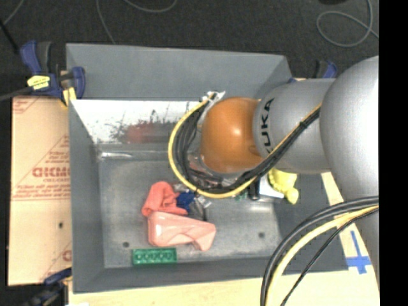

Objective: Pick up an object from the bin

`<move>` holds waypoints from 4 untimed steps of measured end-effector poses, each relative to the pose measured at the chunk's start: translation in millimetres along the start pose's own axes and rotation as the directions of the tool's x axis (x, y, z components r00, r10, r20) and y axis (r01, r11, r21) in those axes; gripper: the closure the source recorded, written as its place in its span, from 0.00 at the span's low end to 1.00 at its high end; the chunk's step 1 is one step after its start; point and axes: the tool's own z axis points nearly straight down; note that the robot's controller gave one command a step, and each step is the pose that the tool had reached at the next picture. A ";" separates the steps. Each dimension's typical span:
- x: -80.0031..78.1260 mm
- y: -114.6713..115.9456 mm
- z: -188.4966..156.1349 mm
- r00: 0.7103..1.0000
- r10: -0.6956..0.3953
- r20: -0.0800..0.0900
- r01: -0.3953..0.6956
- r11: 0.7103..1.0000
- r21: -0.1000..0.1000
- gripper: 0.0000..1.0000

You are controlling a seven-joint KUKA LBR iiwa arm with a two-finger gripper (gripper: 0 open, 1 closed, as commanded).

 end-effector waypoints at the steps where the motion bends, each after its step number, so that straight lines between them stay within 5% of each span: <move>1: 0.0 0.0 0.0 1.000 0.000 0.000 0.000 1.000 0.000 1.00; 4: 0.0 0.0 0.0 1.000 0.000 0.000 0.000 1.000 0.000 1.00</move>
Offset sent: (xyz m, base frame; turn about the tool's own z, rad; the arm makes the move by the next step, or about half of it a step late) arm 0.0000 0.0000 0.0000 0.0000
